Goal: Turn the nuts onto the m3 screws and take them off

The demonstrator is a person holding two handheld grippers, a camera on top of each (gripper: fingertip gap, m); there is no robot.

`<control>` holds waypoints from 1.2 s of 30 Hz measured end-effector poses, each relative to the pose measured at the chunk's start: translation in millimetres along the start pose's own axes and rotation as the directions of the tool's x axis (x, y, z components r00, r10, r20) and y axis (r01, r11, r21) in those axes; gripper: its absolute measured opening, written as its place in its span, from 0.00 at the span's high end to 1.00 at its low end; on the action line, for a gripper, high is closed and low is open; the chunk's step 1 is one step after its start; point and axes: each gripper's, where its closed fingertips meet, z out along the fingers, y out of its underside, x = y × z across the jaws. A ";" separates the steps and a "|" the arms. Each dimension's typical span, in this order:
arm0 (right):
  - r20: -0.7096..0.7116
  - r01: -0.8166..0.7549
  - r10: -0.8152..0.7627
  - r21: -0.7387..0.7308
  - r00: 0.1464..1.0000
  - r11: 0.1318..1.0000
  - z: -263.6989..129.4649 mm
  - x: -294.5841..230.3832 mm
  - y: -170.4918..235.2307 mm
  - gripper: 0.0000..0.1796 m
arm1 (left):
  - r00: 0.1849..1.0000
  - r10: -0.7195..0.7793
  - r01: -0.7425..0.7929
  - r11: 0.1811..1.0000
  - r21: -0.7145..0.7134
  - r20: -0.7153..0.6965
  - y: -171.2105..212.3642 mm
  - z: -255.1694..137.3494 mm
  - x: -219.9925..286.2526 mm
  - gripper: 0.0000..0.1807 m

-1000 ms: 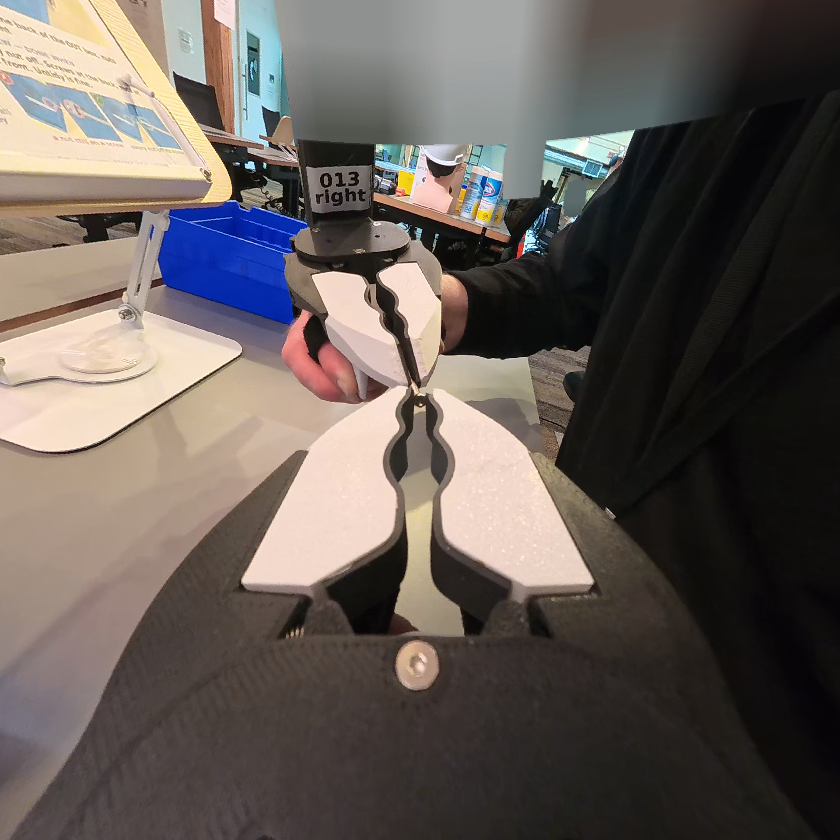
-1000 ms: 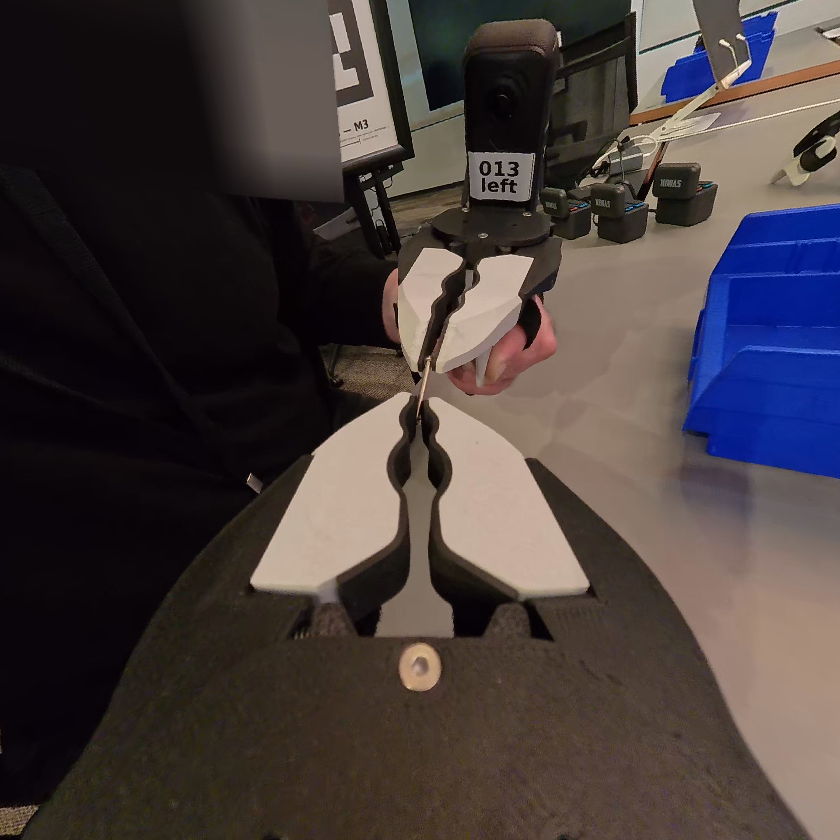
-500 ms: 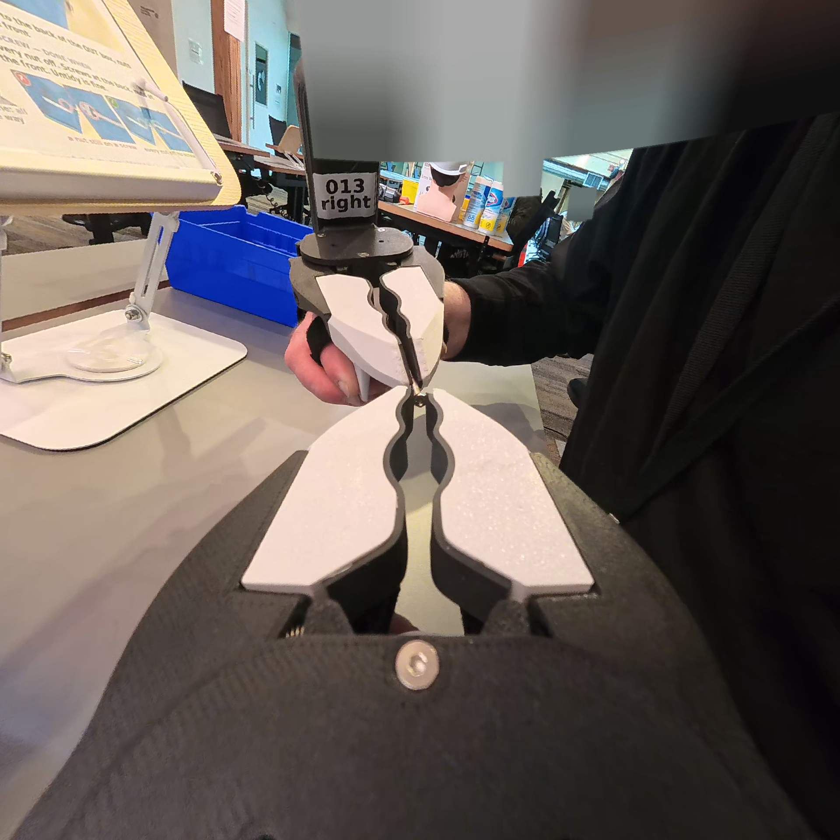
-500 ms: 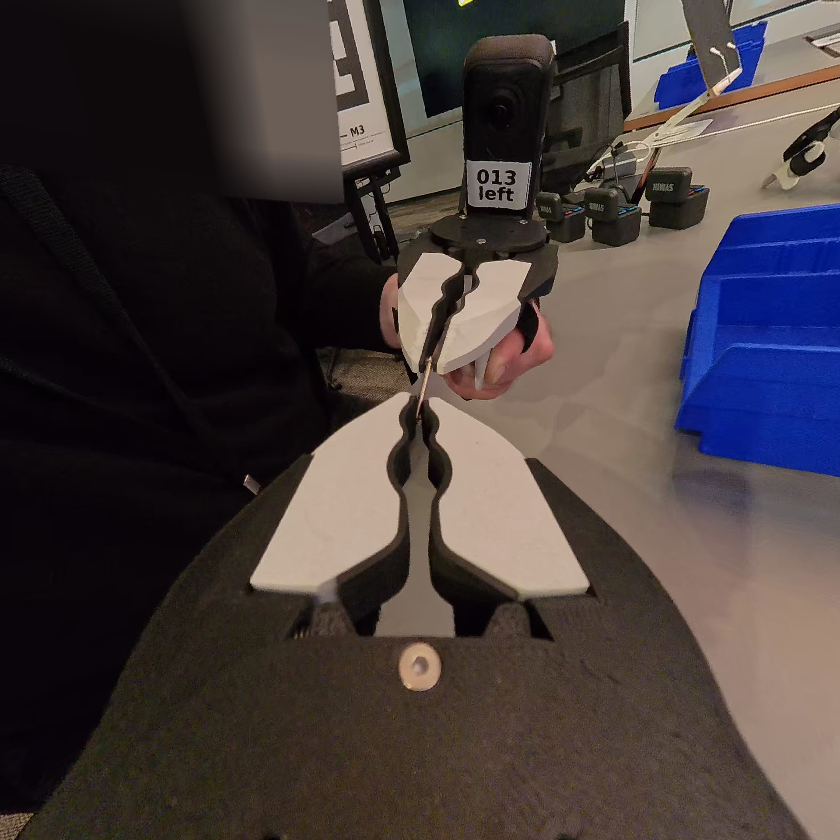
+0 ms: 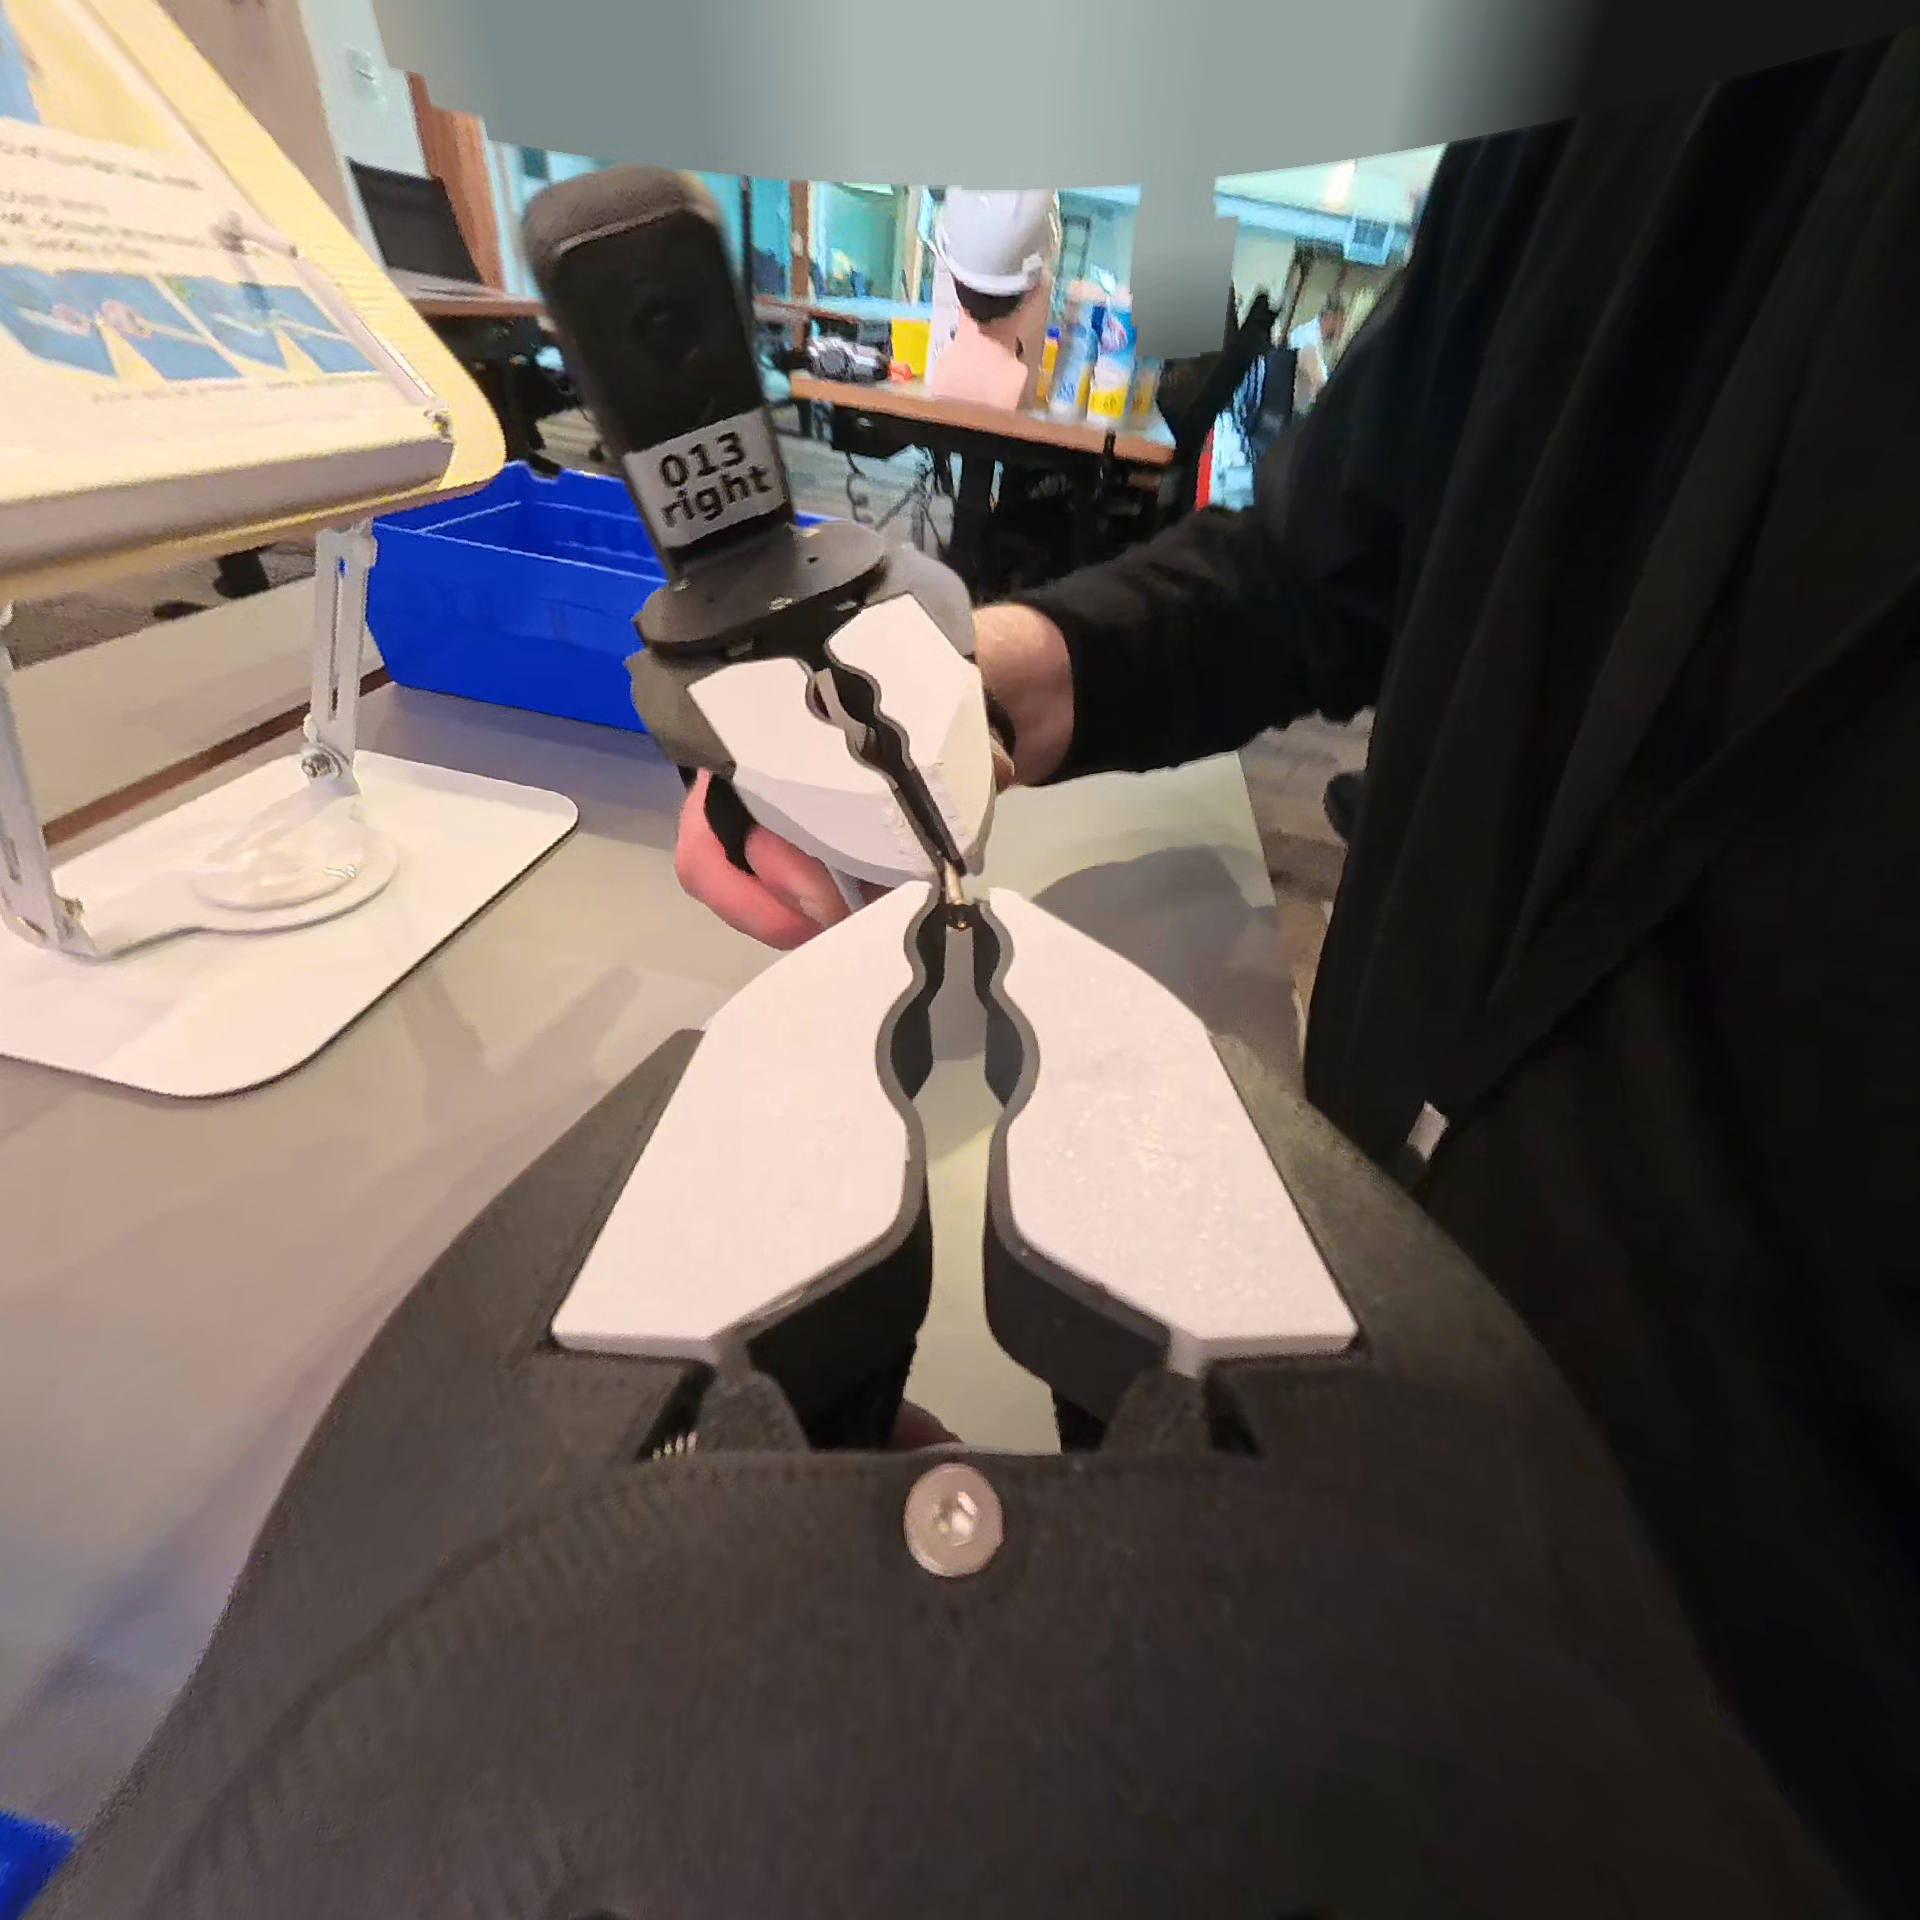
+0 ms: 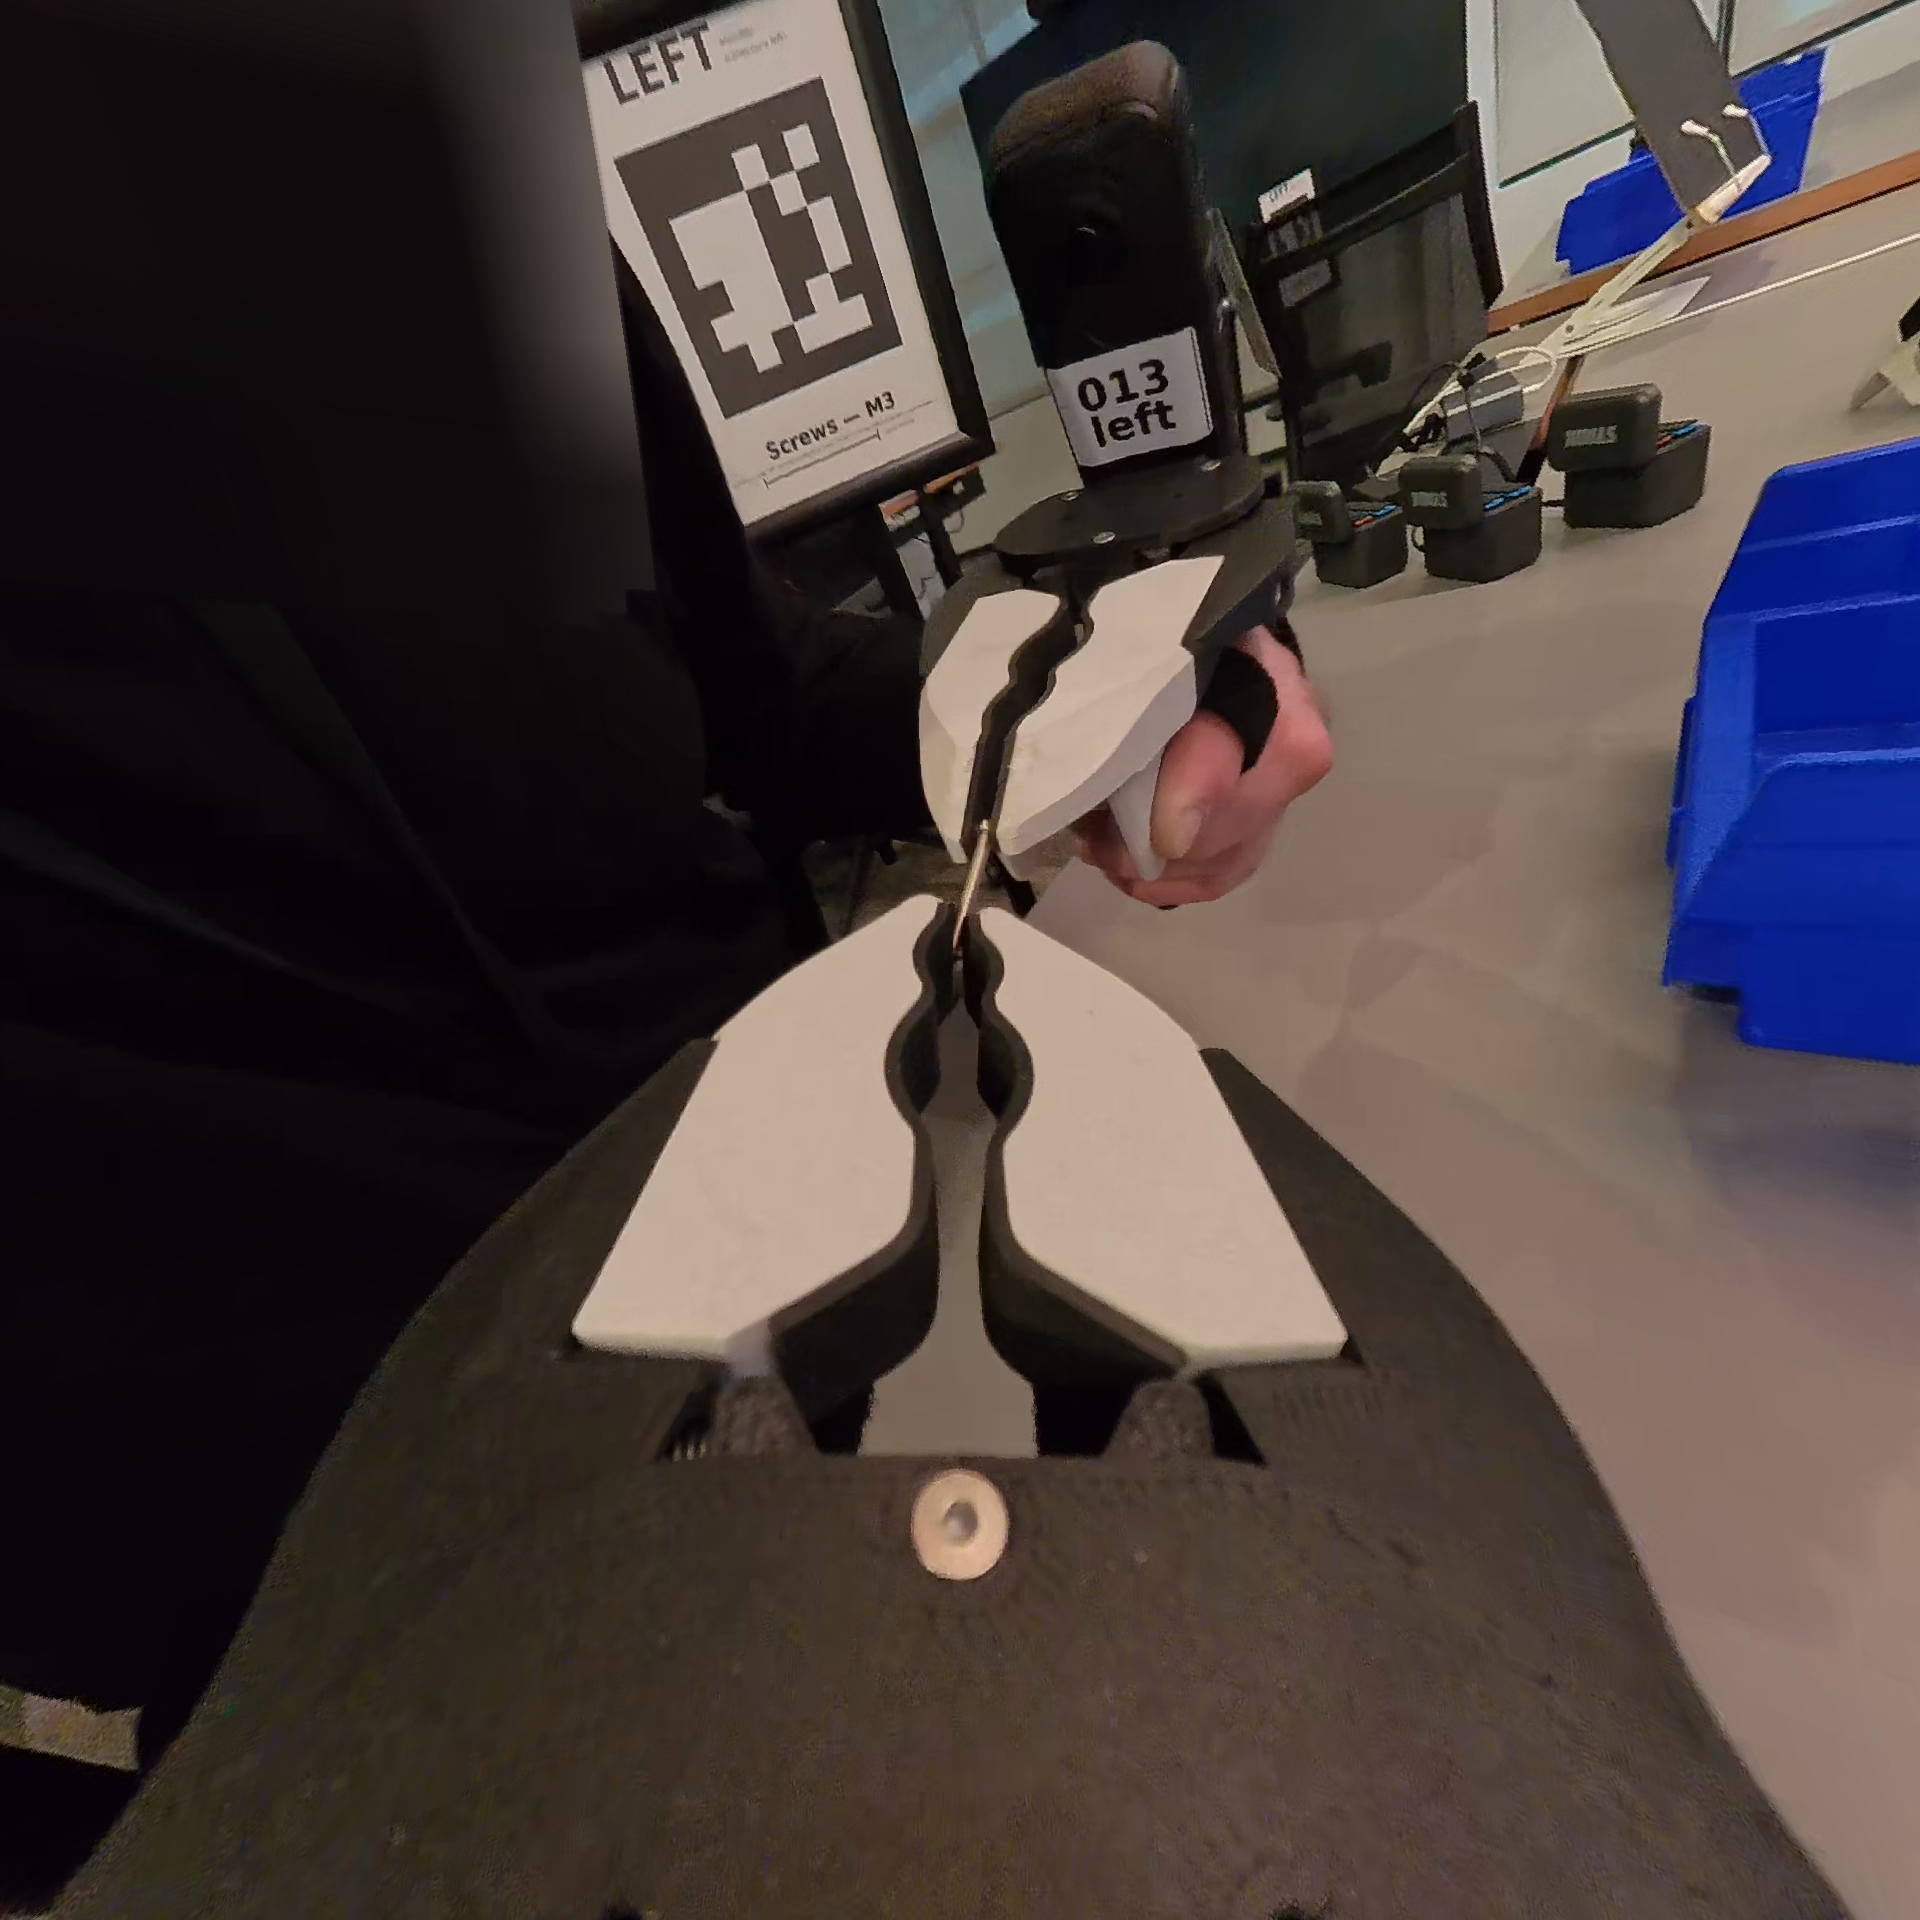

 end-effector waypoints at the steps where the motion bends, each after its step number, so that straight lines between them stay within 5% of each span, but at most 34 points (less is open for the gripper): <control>1: 0.011 -0.015 0.014 0.011 1.000 1.000 -0.4 -0.6 -1.2 0.99 | 1.000 0.013 -0.013 1.000 -0.007 -0.007 -1.3 0.2 0.4 0.98; 36: 0.005 -0.013 0.013 0.078 1.000 0.997 -11.7 -2.5 -9.1 0.95 | 0.999 0.032 -0.032 0.999 0.021 -0.043 -10.0 8.2 -2.6 0.98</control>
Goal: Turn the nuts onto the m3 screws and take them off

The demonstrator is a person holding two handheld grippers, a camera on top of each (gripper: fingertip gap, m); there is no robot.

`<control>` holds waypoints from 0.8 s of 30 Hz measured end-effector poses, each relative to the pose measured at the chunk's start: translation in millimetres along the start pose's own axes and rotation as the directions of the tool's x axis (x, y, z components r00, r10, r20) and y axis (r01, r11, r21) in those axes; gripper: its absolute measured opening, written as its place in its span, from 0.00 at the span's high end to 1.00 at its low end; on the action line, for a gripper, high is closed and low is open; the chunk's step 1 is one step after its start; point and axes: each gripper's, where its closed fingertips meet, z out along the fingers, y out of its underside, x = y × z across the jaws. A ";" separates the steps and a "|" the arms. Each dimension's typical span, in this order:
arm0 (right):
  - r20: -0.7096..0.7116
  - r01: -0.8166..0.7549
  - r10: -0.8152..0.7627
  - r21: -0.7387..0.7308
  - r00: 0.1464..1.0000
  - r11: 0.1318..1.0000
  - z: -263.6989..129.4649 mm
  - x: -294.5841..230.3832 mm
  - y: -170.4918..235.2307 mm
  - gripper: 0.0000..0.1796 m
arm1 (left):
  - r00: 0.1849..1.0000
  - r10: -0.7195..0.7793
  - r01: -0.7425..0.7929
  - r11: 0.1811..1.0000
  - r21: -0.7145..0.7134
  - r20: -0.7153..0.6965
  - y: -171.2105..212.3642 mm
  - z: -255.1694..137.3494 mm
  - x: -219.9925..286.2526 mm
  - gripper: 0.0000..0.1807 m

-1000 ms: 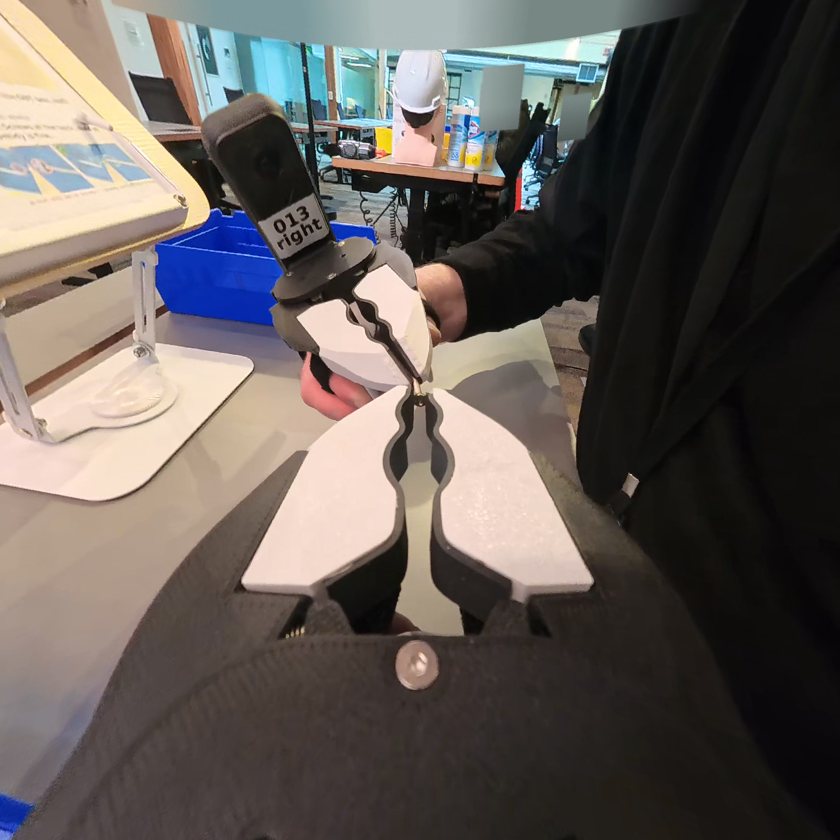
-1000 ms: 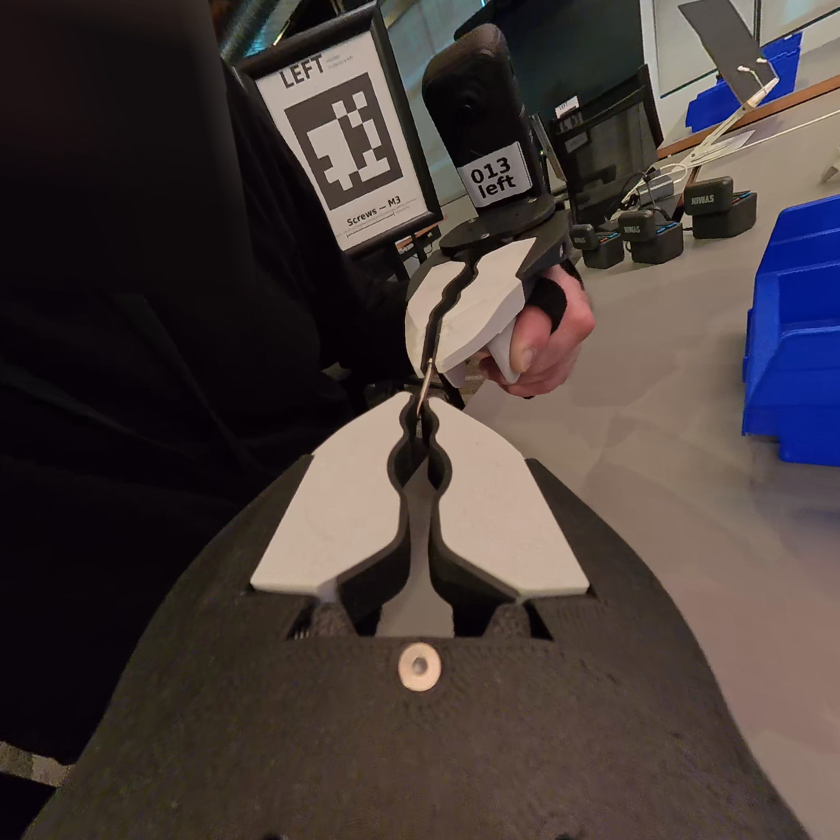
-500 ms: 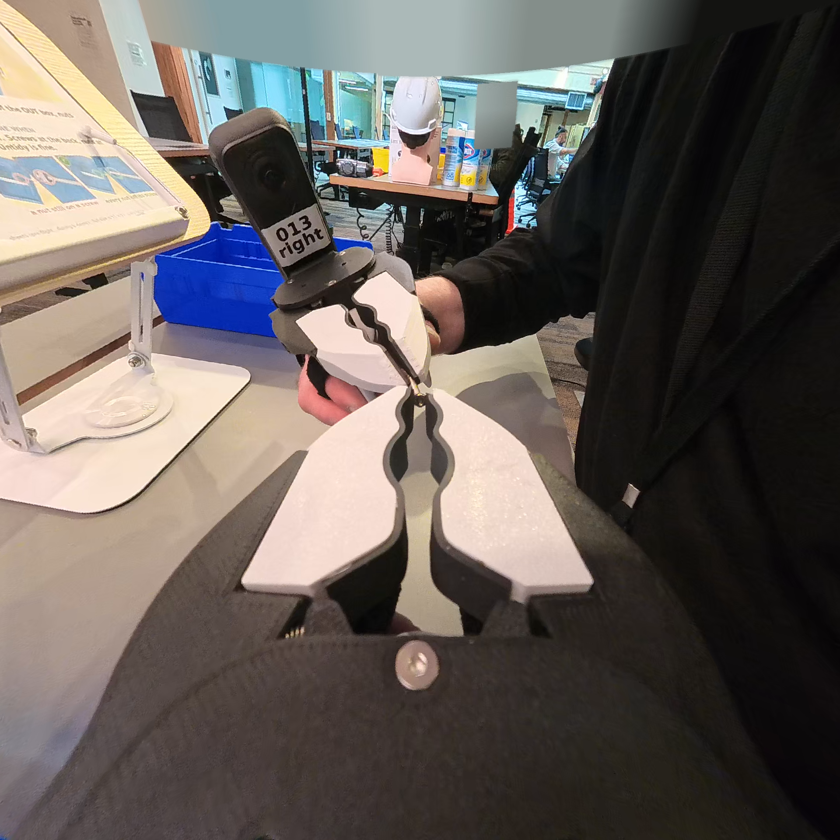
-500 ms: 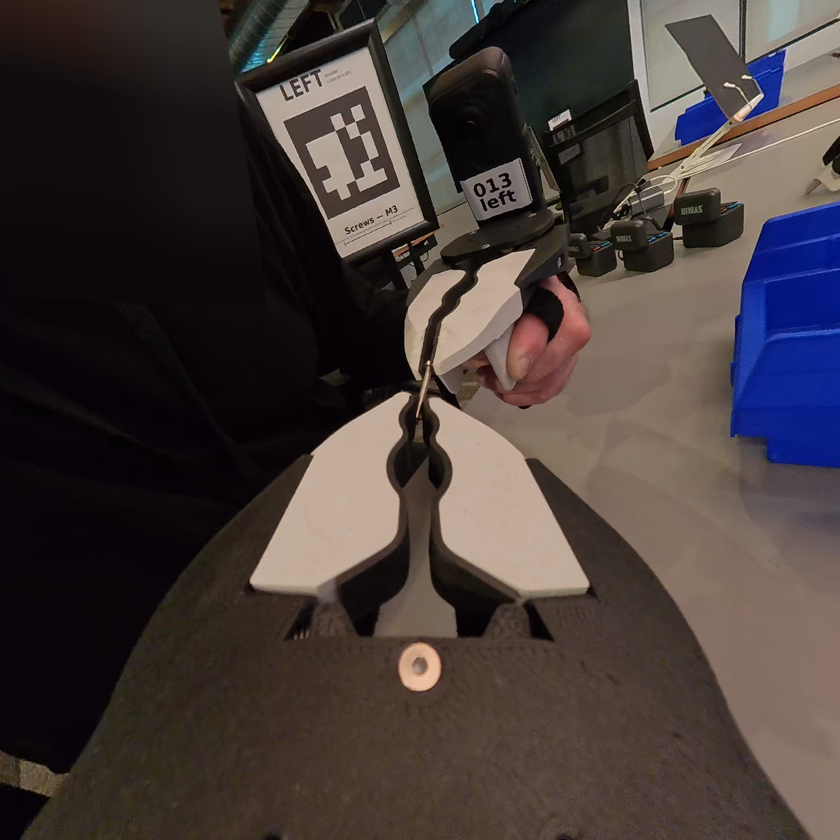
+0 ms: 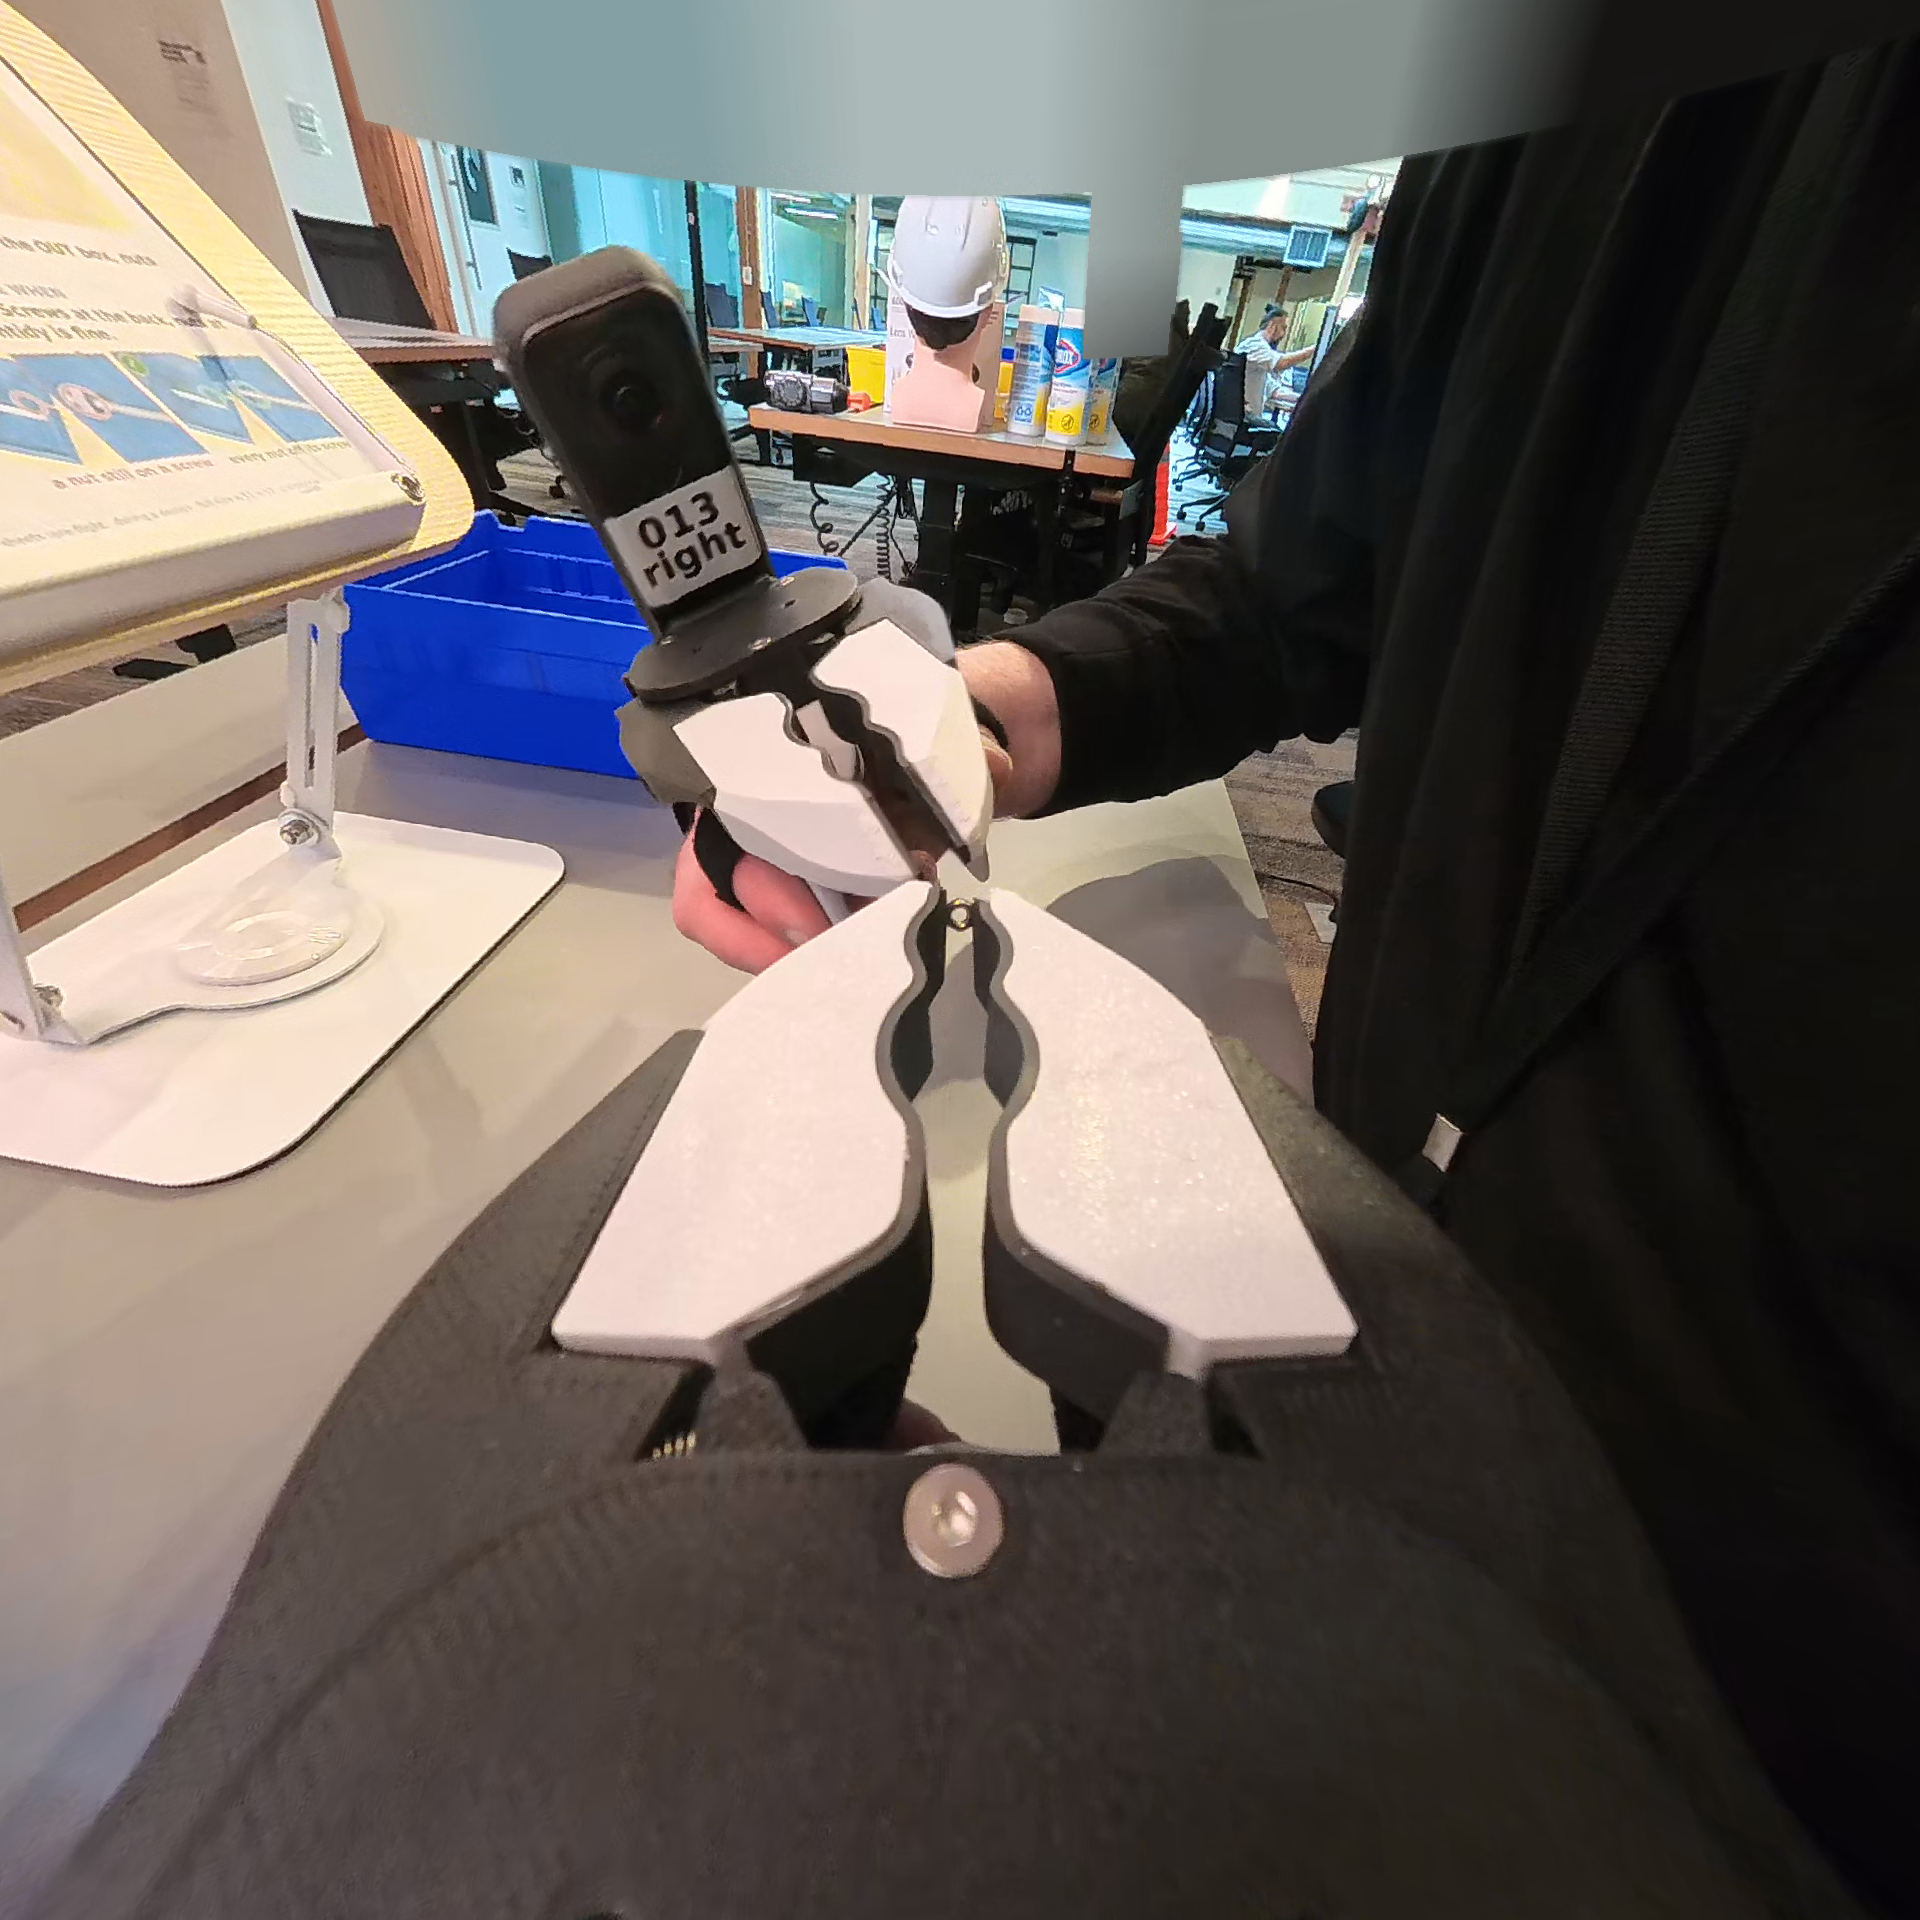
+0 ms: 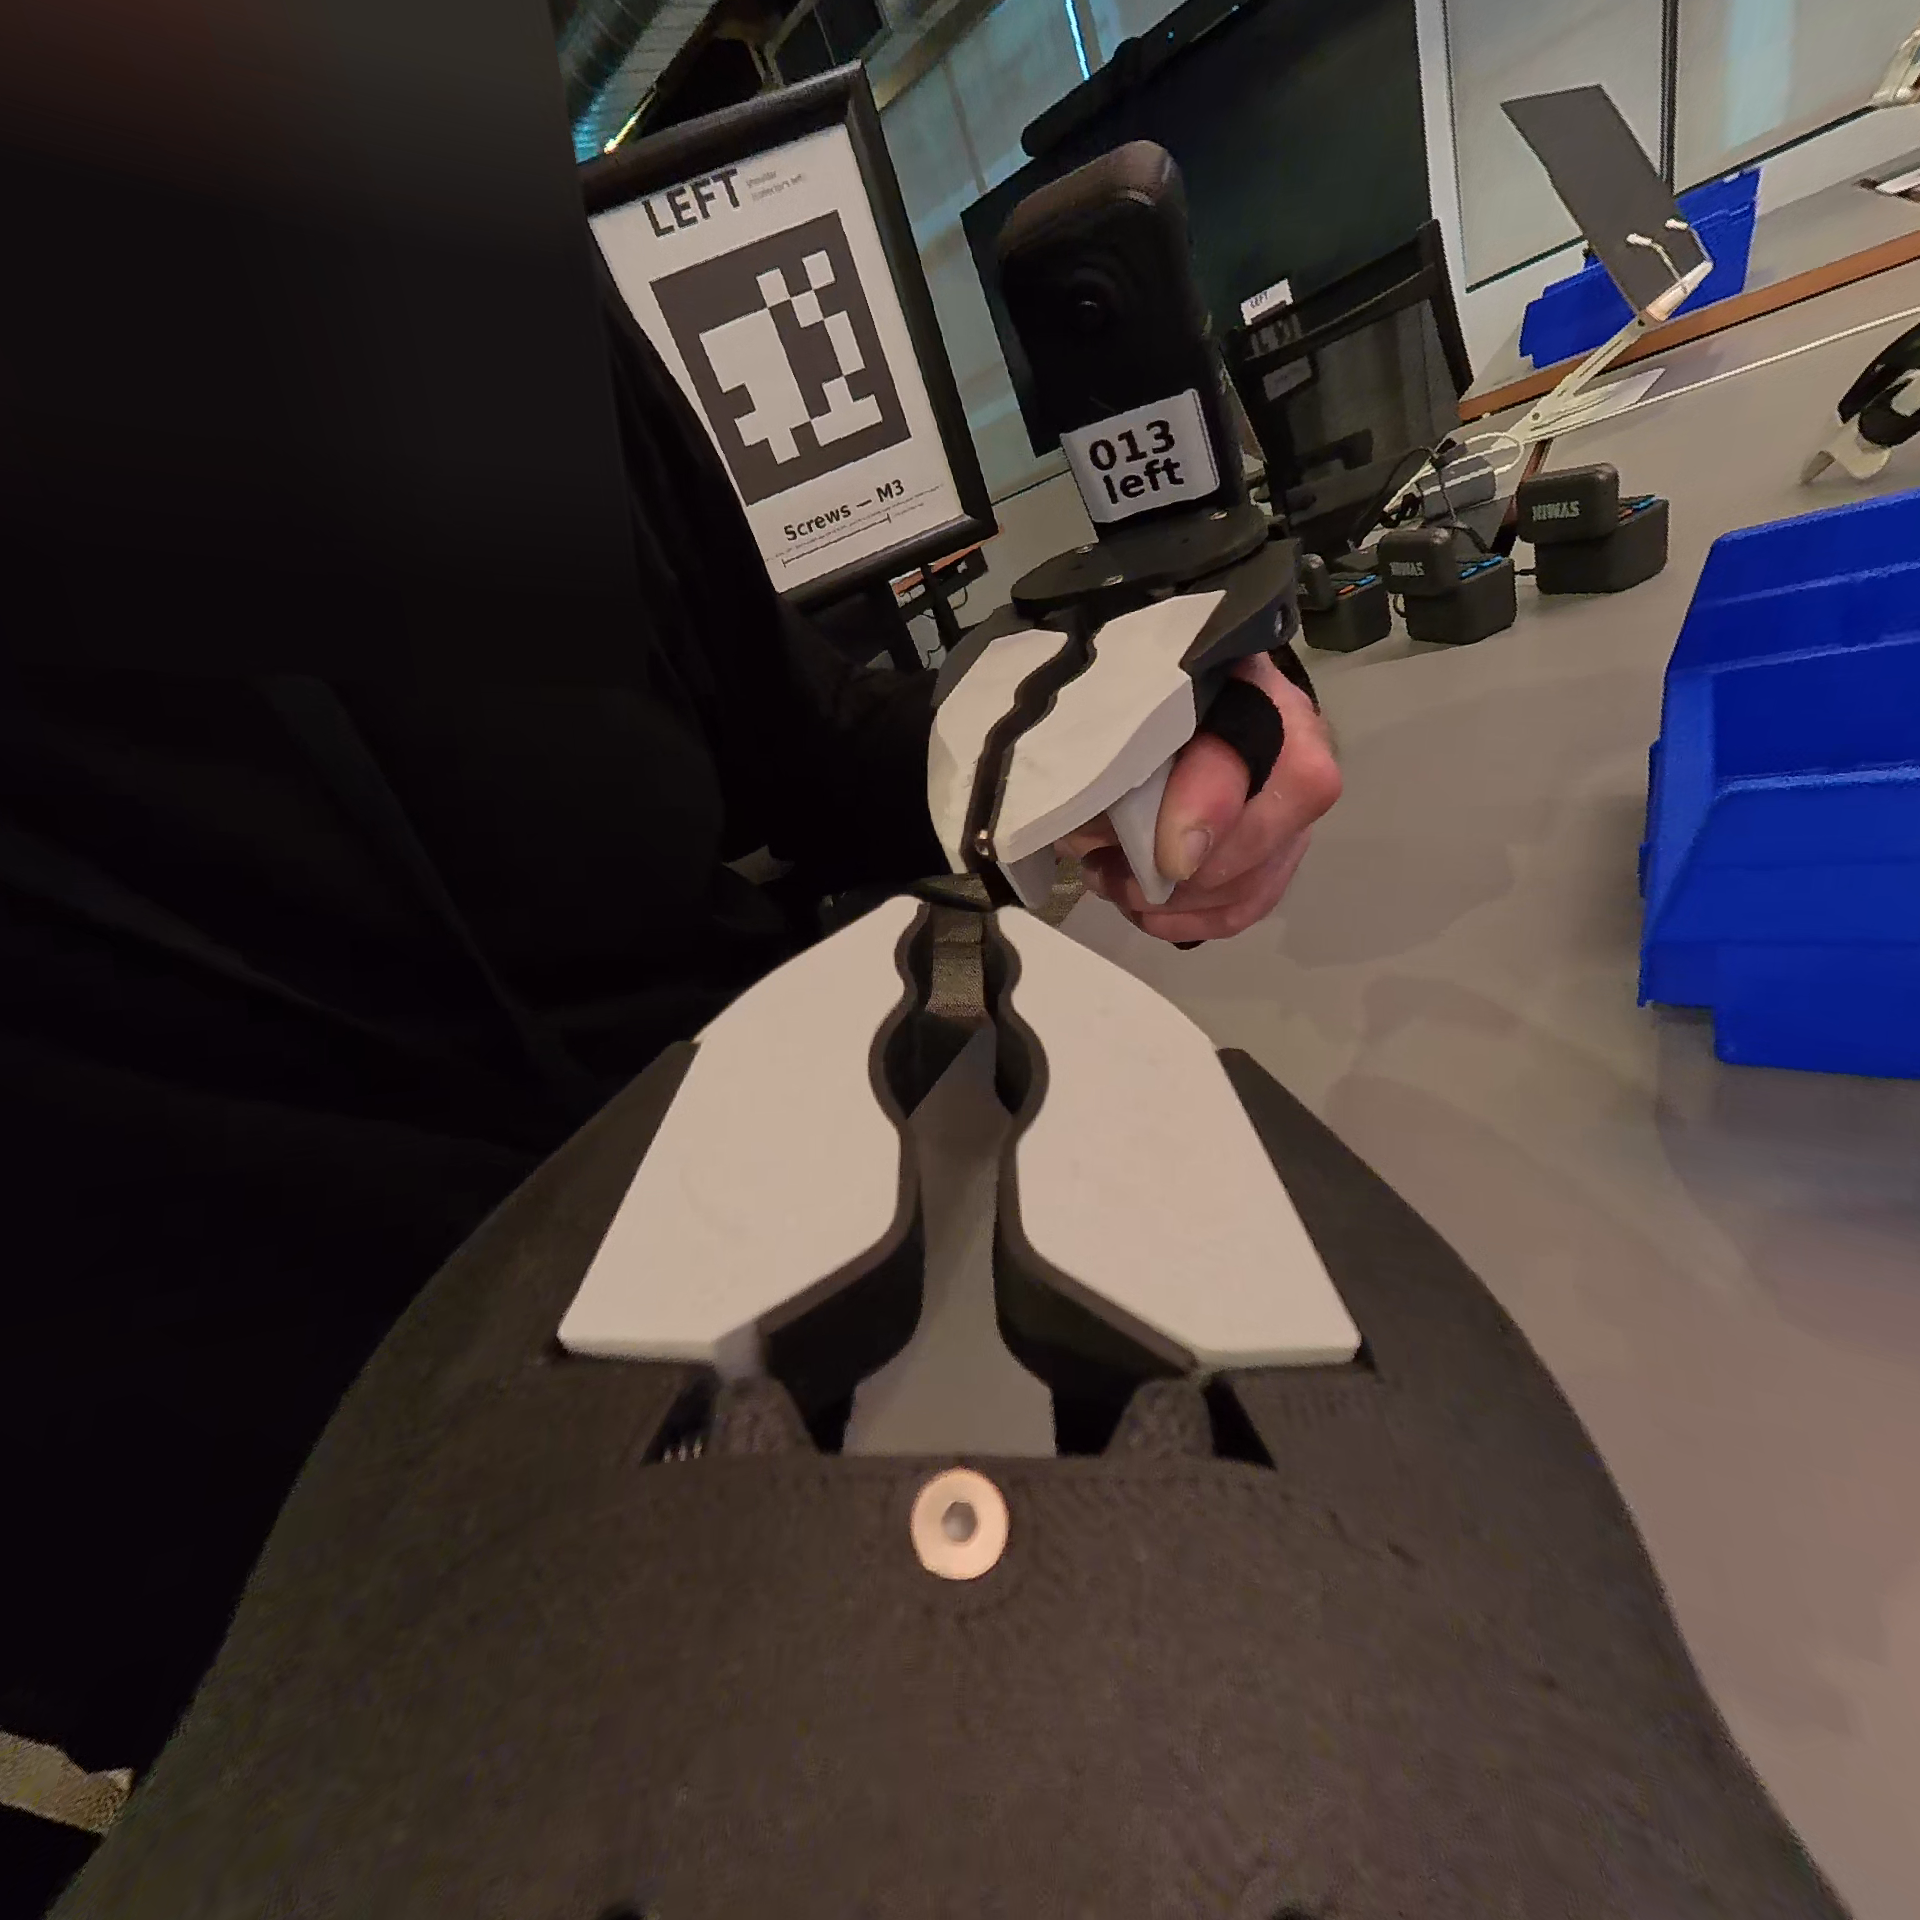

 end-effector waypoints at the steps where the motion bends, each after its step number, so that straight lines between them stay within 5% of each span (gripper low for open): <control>1: -0.002 0.005 -0.005 -0.001 1.000 1.000 -0.7 -0.3 -0.3 0.95 | 1.000 -0.002 0.002 1.000 0.002 -0.002 -0.3 0.2 0.0 0.98; 14: -0.312 0.022 -0.045 -0.076 0.949 0.997 -68.6 15.3 23.9 0.96 | 0.997 -0.068 0.070 0.996 -0.057 0.036 25.3 -6.8 -12.9 0.98; 24: -0.649 0.034 -0.132 -0.162 0.749 0.986 -162.0 10.5 36.2 0.97 | 0.992 -0.118 0.120 0.991 -0.058 0.043 36.1 1.7 -19.8 0.98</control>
